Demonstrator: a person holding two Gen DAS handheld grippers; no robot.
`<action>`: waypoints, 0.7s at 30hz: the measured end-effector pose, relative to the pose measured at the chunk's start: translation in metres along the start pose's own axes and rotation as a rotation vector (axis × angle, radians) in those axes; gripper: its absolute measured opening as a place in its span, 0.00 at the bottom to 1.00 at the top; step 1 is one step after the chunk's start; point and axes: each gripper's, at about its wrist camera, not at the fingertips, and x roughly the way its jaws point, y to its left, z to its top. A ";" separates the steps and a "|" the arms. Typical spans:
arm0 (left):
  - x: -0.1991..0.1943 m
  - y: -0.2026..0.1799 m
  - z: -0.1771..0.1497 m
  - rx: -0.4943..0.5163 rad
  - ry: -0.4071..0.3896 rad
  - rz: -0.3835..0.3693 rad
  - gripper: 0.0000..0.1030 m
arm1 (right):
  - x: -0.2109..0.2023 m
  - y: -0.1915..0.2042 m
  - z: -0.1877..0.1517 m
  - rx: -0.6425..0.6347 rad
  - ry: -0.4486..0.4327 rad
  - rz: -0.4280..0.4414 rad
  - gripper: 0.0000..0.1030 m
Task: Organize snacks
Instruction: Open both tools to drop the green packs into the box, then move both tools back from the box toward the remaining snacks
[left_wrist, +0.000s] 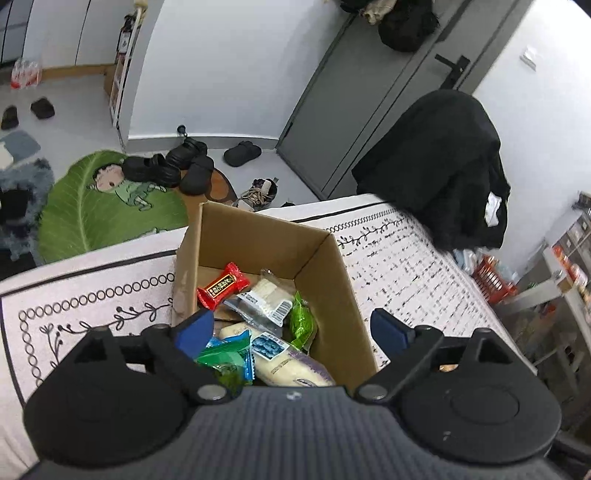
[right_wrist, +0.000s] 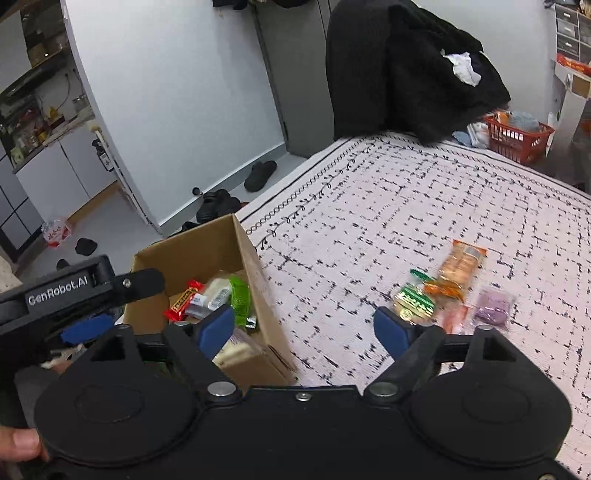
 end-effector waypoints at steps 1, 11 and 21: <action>0.000 -0.003 0.000 0.014 0.001 -0.003 0.90 | -0.001 -0.004 0.000 -0.004 0.003 0.000 0.82; -0.005 -0.034 -0.008 0.106 0.026 -0.029 0.98 | -0.024 -0.035 0.005 -0.027 0.046 -0.030 0.94; -0.017 -0.083 -0.017 0.210 0.022 -0.020 1.00 | -0.051 -0.075 0.009 0.038 0.015 -0.052 1.00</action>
